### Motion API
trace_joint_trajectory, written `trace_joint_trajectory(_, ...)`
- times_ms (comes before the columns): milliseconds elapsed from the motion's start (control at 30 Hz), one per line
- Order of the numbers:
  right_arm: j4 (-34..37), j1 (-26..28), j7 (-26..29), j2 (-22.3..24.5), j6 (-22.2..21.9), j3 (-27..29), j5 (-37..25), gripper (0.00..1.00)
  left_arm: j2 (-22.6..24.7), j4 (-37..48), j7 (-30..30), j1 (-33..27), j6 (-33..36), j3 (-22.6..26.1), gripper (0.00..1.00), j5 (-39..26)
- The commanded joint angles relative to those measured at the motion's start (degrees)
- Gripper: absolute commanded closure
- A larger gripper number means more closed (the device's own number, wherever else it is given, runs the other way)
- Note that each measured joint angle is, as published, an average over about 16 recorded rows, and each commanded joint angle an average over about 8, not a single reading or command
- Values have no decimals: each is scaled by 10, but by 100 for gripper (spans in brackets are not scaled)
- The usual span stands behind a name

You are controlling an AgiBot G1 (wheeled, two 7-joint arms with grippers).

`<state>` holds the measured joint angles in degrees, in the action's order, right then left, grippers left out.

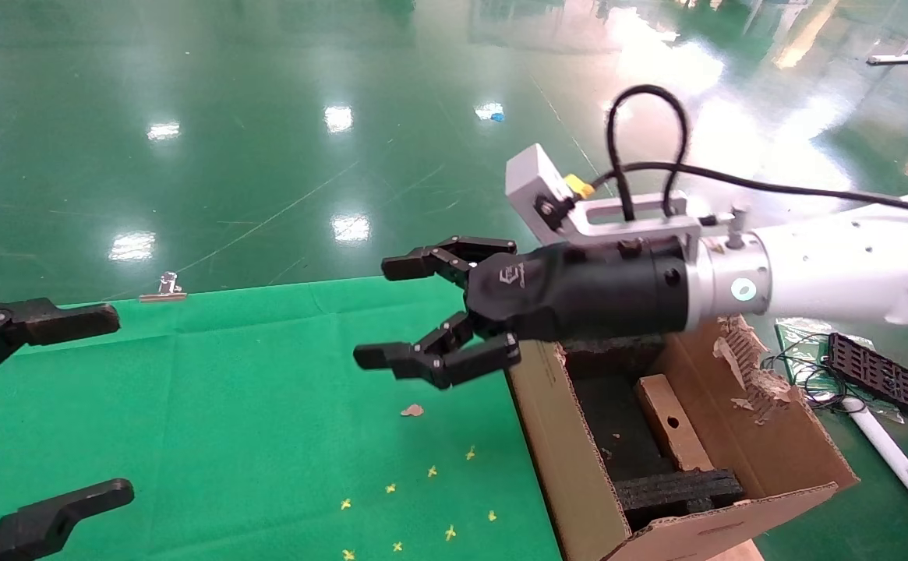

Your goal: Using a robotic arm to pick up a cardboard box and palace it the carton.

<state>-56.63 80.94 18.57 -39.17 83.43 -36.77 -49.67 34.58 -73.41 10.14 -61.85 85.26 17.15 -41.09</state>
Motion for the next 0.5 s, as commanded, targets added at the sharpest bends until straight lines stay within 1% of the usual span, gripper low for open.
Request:
trace_joint_trajectory(33, -22, -26, -10, 5, 3, 27, 10, 0, 0, 0, 0, 0, 0, 0, 0, 0)
trace_joint_trajectory(333, -123, -141, -57, 30, 17, 151, 57, 0, 0, 0, 0, 0, 0, 0, 0, 0)
trace_joint_trajectory(500, -169, -194, -77, 41, 23, 207, 78, 0, 0, 0, 0, 0, 0, 0, 0, 0)
